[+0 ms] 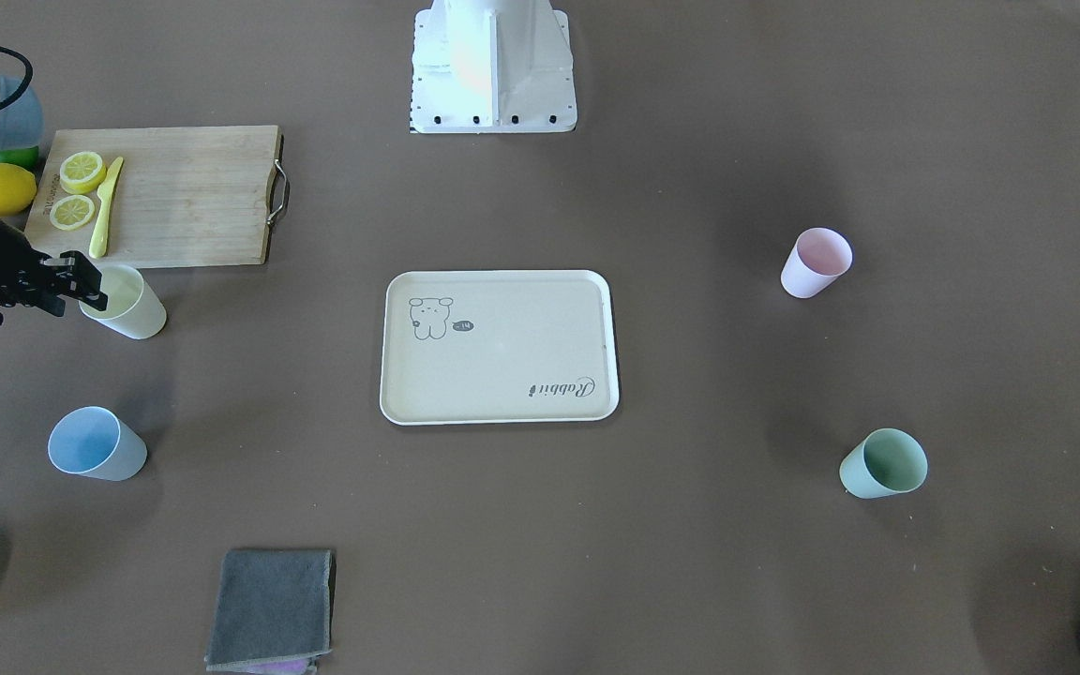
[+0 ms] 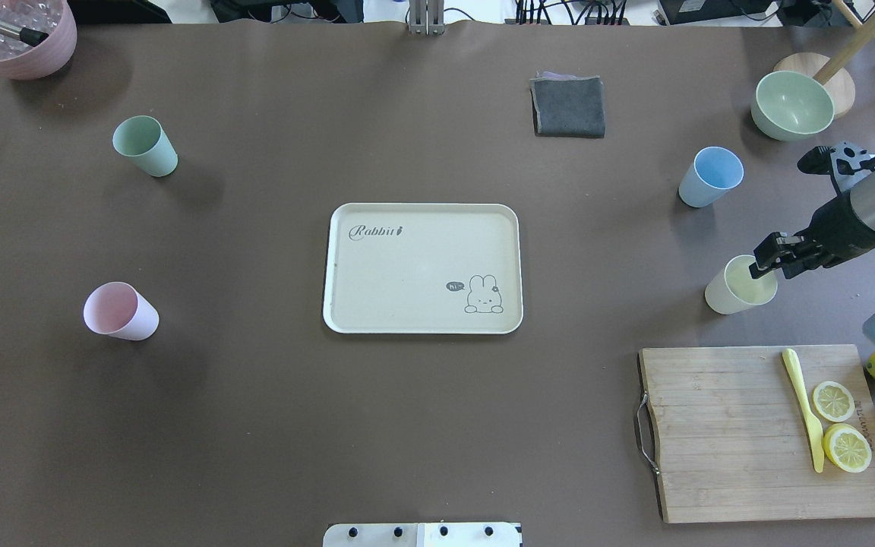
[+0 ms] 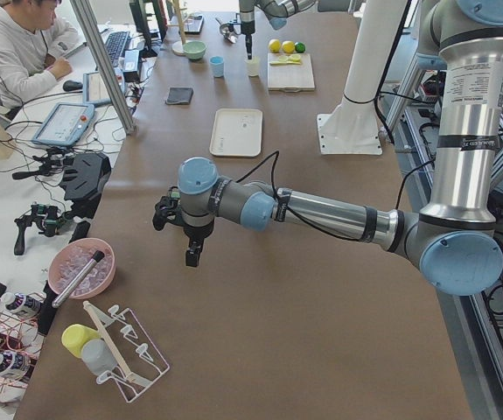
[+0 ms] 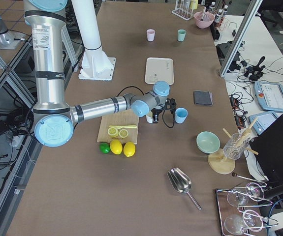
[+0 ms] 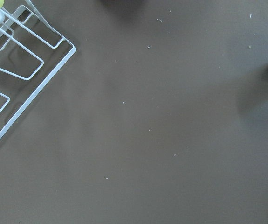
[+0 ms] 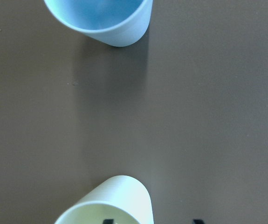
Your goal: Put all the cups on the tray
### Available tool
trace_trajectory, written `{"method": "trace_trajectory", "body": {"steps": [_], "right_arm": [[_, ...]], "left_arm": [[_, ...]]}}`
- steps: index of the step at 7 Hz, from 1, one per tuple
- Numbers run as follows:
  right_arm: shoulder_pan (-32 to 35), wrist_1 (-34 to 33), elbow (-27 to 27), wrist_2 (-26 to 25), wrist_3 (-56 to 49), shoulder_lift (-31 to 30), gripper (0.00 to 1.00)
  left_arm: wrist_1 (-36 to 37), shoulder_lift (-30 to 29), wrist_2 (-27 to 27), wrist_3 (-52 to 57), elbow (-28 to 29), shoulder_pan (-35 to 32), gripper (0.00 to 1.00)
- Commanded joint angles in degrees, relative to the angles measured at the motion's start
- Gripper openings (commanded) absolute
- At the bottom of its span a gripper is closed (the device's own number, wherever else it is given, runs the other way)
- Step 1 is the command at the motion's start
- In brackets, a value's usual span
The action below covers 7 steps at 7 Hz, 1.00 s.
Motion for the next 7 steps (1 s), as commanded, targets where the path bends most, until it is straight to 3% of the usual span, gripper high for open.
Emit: {"method": "trace_trajectory", "body": {"steps": [1, 3, 5, 7], "right_arm": [[-1.57, -0.03, -0.49, -0.16, -0.07, -0.31, 0.0], [-1.84, -0.03, 0.2, 0.45, 0.37, 0.39, 0.0], [-2.54, -2.91, 1.88, 0.72, 5.6, 8.78, 0.0], [-7.44, -3.81, 1.88, -1.29, 16.76, 17.85, 0.0]], "left_arm": [[-0.01, -0.02, -0.14, -3.22, -0.48, 0.99, 0.97], [-0.1, -1.07, -0.05, -12.07, -1.01, 4.58, 0.97], [-1.59, -0.55, 0.21, -23.32, -4.77, 12.12, 0.91], [-9.72, 1.11, 0.3, -30.55, -5.84, 18.98, 0.91]]}}
